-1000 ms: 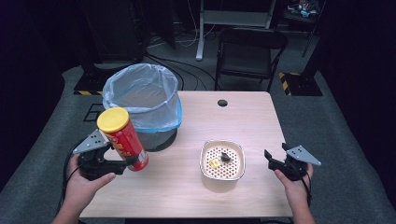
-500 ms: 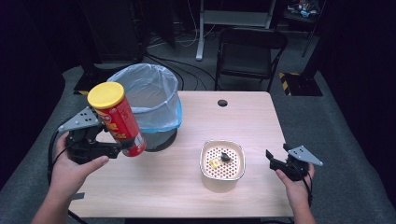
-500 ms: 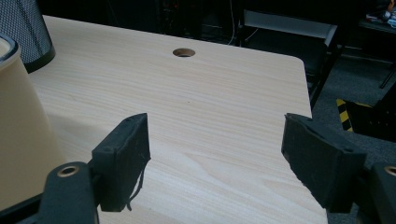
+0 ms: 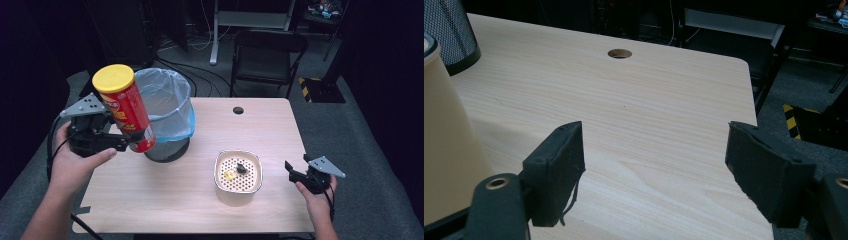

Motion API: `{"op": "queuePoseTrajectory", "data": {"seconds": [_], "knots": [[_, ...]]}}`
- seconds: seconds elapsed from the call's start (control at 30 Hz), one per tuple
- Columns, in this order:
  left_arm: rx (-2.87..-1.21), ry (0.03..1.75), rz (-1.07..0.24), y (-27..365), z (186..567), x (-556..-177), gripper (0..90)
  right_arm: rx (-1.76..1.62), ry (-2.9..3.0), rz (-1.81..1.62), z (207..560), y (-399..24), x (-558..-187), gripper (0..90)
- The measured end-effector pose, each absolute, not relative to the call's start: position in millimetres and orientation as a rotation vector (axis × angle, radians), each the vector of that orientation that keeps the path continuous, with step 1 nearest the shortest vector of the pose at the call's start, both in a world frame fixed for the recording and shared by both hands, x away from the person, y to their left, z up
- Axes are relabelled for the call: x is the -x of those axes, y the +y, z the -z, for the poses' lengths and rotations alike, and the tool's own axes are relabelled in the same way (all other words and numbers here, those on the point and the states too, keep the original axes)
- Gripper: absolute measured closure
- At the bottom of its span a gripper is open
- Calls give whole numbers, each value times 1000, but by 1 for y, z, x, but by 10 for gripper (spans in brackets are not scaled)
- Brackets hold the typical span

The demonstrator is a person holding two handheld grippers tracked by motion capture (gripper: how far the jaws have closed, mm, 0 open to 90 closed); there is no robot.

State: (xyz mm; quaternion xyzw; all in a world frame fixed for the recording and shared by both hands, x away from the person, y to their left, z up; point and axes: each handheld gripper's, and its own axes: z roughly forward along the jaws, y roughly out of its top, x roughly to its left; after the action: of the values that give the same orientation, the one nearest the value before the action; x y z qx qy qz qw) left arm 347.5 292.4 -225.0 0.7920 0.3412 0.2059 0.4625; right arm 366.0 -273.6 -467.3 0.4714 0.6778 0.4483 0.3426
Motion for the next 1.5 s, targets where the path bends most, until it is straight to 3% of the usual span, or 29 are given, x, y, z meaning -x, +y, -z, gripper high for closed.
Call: {"op": "queuePoseTrajectory", "data": {"seconds": [0.7,1.13,1.5], "knots": [[-1873,904,-579,290,182,-405,249,-1226,1773,-1170,469,-275,-366,231],[-1825,1028,-597,287,222,-475,248,-1227,1780,-1166,471,-273,-366,231],[-1824,1113,-590,291,258,-501,248,-1217,1794,-1165,472,-273,-366,232]]}}
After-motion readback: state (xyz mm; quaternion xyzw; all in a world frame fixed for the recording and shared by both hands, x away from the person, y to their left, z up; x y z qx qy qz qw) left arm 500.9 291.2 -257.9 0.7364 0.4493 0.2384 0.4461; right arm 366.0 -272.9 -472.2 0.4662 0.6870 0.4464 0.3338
